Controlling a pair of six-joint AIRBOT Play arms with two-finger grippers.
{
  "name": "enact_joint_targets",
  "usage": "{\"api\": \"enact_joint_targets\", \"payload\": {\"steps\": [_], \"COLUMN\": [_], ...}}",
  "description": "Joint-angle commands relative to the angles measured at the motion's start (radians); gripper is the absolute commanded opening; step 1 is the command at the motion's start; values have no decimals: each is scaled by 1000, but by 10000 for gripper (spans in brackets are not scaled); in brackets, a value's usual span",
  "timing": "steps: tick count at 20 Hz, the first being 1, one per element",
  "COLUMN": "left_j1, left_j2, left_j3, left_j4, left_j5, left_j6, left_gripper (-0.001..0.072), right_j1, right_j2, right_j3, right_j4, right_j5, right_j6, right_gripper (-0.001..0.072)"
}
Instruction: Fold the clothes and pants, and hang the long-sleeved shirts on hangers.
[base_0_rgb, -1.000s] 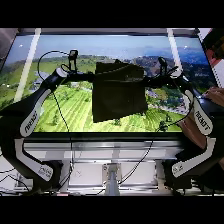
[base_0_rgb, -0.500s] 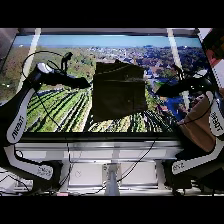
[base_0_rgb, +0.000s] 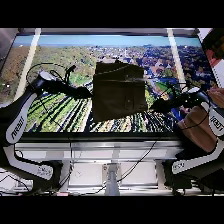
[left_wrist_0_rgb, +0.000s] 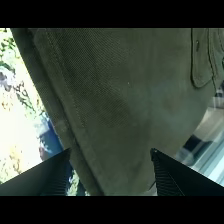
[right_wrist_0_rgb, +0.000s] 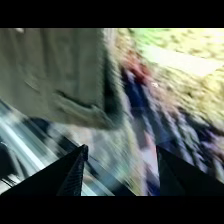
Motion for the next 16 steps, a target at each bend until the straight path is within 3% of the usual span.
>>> {"api": "enact_joint_targets", "payload": {"steps": [1, 8, 9, 10, 14, 15, 16], "left_j1": [1, 1, 1, 1, 1, 1, 1], "left_j2": [0, 0, 0, 0, 0, 0, 0], "left_j3": [-8, -8, -8, -8, -8, -8, -8], "left_j4": [-34, -33, -33, -33, -33, -33, -33], "left_j5": [-7, -8, -8, -8, -8, -8, -8], "left_j6": [1, 0, 0, 0, 0, 0, 0], "left_gripper": [543, 542, 543, 543, 542, 543, 543], "right_j1": [0, 84, 100, 114, 140, 140, 140], "right_j2": [-1, -25, -37, -42, -41, -41, -41], "right_j3": [-51, -52, -52, -51, -48, -48, -48], "right_j4": [146, 95, 91, 93, 115, 131, 147], "right_j5": [-91, -173, -167, -165, -156, -143, -128], "right_j6": [-1, 186, 195, 195, 142, 107, 74], "right_gripper": [505, 503, 472, 434, 434, 414, 335]}}
